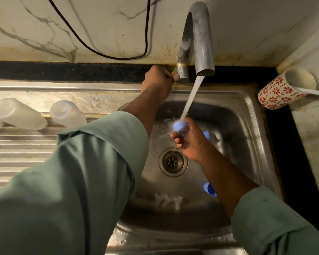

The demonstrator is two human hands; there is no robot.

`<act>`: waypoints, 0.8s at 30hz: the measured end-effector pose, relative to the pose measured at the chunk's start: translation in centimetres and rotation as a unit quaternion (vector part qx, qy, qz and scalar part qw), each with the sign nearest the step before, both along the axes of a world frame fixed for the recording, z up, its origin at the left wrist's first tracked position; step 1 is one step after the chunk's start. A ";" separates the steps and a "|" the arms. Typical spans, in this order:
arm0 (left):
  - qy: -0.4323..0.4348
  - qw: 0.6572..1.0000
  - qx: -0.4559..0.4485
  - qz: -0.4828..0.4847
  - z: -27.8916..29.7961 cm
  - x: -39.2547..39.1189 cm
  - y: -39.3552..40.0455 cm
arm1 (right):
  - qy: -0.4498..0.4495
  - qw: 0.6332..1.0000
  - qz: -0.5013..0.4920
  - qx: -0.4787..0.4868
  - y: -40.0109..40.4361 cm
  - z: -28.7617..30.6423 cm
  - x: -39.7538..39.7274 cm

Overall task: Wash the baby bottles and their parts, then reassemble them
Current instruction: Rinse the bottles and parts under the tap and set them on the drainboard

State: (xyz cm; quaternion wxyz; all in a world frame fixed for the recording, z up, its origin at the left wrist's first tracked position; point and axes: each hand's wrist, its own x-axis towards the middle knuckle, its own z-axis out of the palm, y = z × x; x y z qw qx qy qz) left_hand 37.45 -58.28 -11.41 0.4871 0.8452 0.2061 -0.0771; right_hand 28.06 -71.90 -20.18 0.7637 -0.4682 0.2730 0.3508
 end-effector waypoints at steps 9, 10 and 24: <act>0.003 1.000 -0.007 -0.006 0.2 -0.1 0.0 | -0.054 0.992 -0.100 0.049 0.2 -0.1 -0.6; 0.005 1.000 -0.009 -0.005 0.2 -0.1 0.0 | -0.080 0.991 -0.094 0.043 0.0 0.0 -0.7; 0.006 1.000 0.001 -0.009 0.1 0.0 0.1 | -0.061 0.988 -0.135 0.036 0.0 0.3 -1.8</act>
